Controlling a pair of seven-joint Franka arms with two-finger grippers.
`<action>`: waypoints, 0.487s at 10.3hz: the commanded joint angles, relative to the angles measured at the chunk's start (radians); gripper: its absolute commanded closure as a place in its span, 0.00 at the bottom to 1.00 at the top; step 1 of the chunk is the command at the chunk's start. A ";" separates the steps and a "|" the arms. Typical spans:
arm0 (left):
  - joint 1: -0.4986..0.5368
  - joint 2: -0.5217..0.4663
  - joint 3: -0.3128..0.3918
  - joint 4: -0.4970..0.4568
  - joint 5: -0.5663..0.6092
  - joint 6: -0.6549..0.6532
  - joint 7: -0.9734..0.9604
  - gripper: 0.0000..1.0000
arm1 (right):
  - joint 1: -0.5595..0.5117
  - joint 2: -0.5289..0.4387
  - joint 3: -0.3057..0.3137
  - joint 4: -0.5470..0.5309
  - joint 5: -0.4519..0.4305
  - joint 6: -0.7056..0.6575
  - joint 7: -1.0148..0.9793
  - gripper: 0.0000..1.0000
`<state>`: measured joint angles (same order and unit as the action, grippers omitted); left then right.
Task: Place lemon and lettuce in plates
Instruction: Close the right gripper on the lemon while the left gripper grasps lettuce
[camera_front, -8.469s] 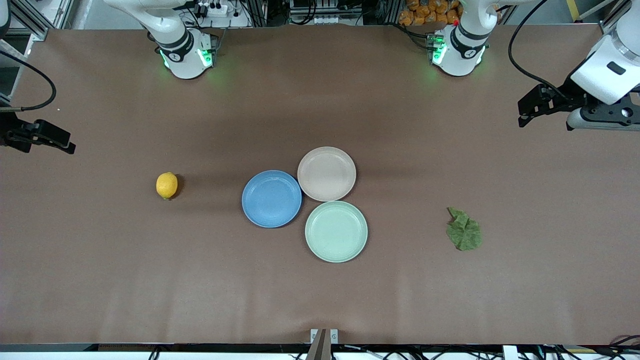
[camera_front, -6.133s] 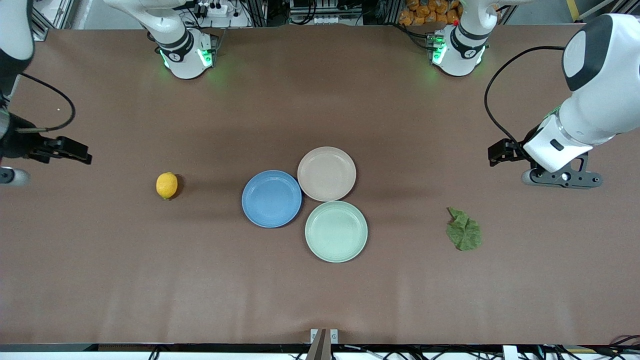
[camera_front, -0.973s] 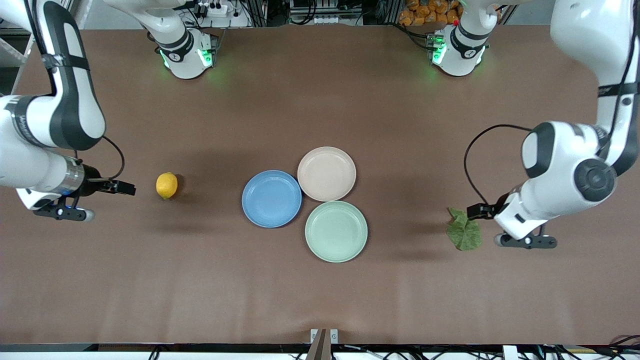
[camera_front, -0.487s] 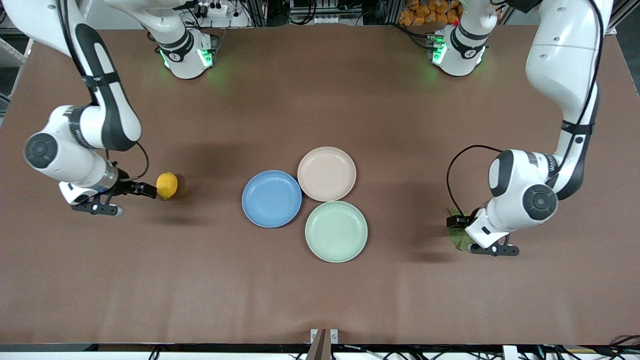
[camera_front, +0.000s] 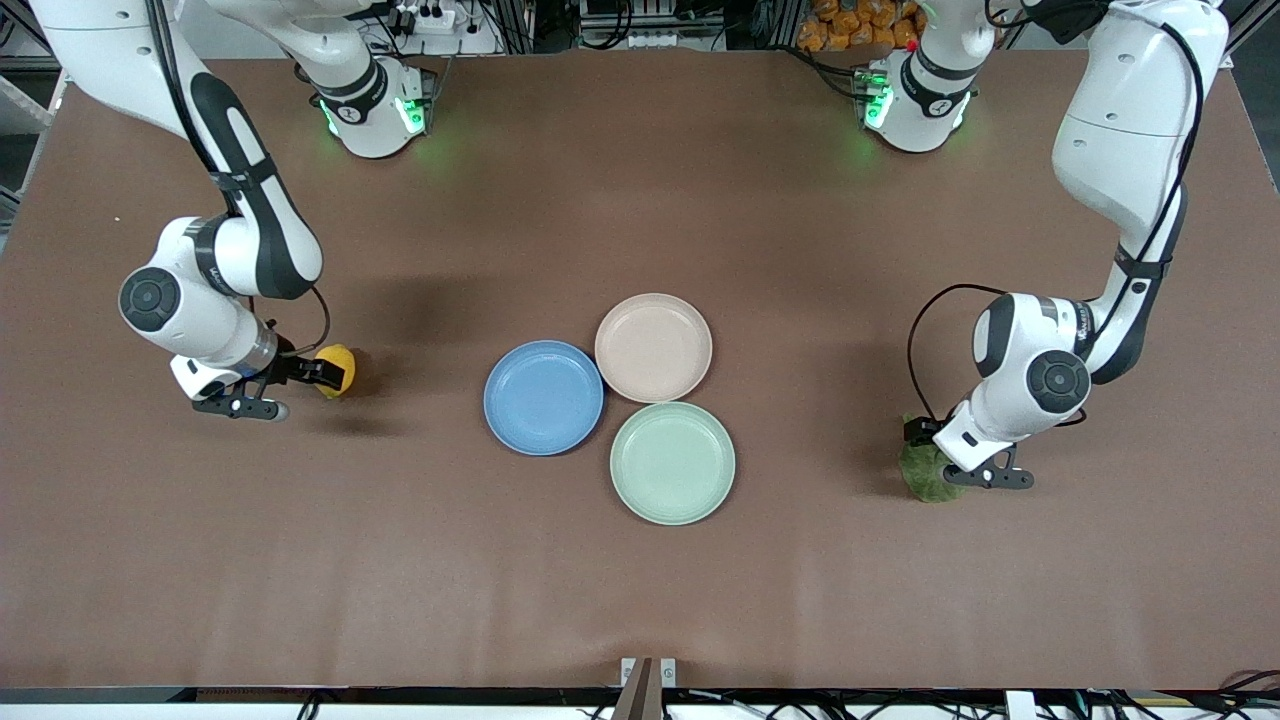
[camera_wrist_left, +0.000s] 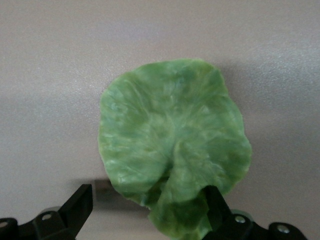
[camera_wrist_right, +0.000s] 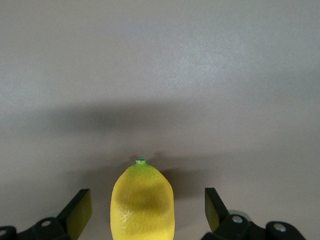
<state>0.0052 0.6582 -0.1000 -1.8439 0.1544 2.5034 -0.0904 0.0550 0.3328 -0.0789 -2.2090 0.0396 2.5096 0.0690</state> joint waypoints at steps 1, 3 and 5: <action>-0.007 -0.020 -0.006 -0.023 0.025 0.017 -0.005 0.00 | 0.008 0.017 -0.001 -0.031 0.016 0.049 0.003 0.00; -0.014 -0.012 -0.006 -0.020 0.025 0.047 -0.005 0.00 | 0.023 0.043 -0.001 -0.037 0.016 0.077 0.005 0.00; -0.016 -0.008 -0.006 -0.020 0.025 0.078 -0.006 0.80 | 0.029 0.061 -0.001 -0.064 0.016 0.136 0.005 0.00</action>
<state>-0.0112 0.6577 -0.1055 -1.8471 0.1545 2.5490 -0.0905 0.0717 0.3858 -0.0762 -2.2414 0.0396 2.5939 0.0690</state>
